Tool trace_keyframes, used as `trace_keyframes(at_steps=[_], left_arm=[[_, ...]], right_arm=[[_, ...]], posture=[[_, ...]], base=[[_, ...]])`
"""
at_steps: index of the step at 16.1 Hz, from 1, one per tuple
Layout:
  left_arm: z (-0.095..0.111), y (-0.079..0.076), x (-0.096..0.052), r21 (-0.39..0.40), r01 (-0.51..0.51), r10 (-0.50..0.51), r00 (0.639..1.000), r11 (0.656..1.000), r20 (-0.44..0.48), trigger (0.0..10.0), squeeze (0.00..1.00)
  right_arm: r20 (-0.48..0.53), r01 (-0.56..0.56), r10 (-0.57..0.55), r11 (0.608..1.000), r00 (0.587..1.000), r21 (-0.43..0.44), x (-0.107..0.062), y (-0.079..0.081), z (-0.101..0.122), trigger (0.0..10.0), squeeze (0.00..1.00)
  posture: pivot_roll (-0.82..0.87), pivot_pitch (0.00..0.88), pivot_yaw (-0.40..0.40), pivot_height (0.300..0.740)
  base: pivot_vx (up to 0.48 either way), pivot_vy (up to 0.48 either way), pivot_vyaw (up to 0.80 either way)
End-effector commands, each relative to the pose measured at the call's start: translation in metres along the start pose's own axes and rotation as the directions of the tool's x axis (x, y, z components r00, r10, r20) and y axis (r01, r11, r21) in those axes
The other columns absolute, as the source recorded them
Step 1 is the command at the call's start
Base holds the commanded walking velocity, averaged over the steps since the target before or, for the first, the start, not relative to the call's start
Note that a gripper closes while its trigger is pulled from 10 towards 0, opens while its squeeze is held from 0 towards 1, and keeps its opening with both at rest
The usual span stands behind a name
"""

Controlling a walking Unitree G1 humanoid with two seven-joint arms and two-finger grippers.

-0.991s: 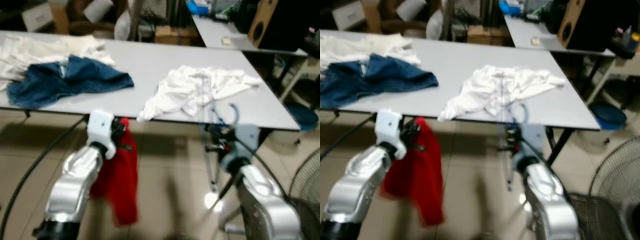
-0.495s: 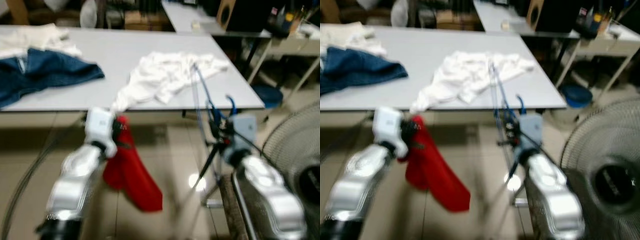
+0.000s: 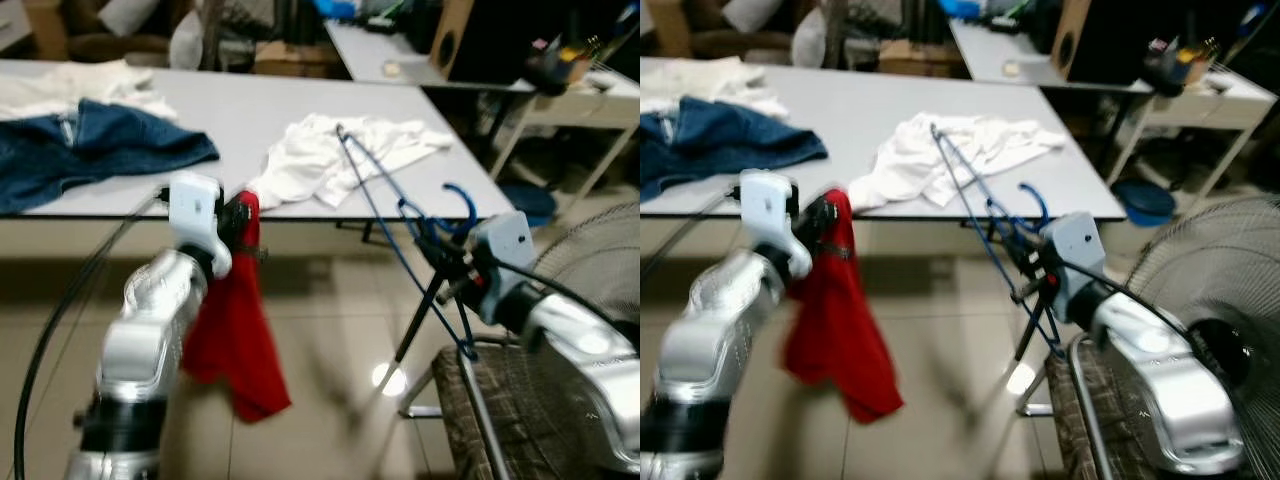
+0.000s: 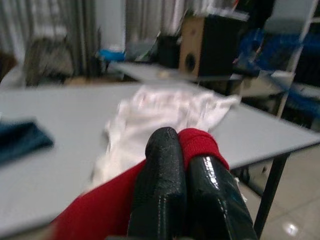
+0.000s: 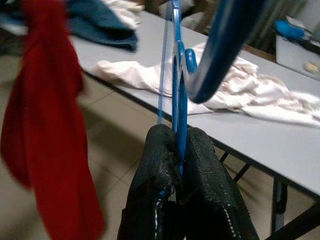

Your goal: Hang hanger

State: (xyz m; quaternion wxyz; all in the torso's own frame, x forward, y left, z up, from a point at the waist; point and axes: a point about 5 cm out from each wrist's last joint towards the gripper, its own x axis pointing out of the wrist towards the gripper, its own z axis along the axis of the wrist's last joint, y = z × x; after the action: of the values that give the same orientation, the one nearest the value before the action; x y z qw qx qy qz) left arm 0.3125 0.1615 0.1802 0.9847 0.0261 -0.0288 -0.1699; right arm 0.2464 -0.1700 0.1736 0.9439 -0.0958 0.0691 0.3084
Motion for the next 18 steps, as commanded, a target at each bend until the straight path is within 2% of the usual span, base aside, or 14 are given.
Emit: trace_keyframes(at_steps=[1, 4, 8, 12, 14, 18], left_arm=[[0.013, 0.0, 0.008, 0.012, 0.022, -0.022, 0.999, 1.0, 0.049, 10.0, 0.0], [0.03, 0.016, 0.021, 0.051, 0.001, -0.005, 0.997, 0.999, 0.081, 10.0, 0.0], [0.053, 0.016, 0.038, 0.087, 0.047, -0.059, 0.989, 0.995, 0.138, 10.0, 0.0], [0.063, 0.019, 0.044, 0.091, 0.051, -0.066, 0.983, 0.995, 0.171, 10.0, 0.0], [0.067, 0.02, 0.044, 0.077, 0.053, -0.067, 0.979, 0.996, 0.191, 10.0, 0.0], [0.08, 0.015, 0.043, 0.036, 0.093, -0.099, 0.96, 0.995, 0.263, 10.0, 0.0]], right_arm=[[0.002, -0.06, 0.06, 0.998, 0.998, -0.013, -0.008, -0.002, 0.004, 10.0, 0.0], [-0.048, -0.203, 0.2, 0.977, 0.979, -0.065, -0.02, 0.0, 0.006, 10.0, 0.0], [-0.092, -0.324, 0.318, 0.943, 0.944, -0.072, -0.029, 0.004, 0.008, 10.0, 0.0], [-0.088, -0.357, 0.351, 0.932, 0.932, -0.064, -0.025, 0.013, 0.001, 10.0, 0.0], [-0.06, -0.322, 0.318, 0.944, 0.946, -0.071, -0.021, 0.012, 0.001, 10.0, 0.0], [-0.042, -0.343, 0.341, 0.937, 0.939, -0.07, -0.012, 0.021, -0.001, 10.0, 0.0]], posture=[[-0.13, 0.0, -0.072, 0.74], [-0.13, 0.0, -0.067, 0.74], [-0.13, 0.0, -0.058, 0.74], [-0.13, 0.0, -0.057, 0.74], [-0.13, 0.0, -0.059, 0.74], [-0.13, 0.0, -0.064, 0.74]], base=[[0.281, 0.0, 0.0], [0.302, 0.0, 0.0], [0.33, 0.0, 0.0], [0.332, 0.0, 0.0], [0.347, 0.0, 0.0], [0.373, 0.0, 0.0]])
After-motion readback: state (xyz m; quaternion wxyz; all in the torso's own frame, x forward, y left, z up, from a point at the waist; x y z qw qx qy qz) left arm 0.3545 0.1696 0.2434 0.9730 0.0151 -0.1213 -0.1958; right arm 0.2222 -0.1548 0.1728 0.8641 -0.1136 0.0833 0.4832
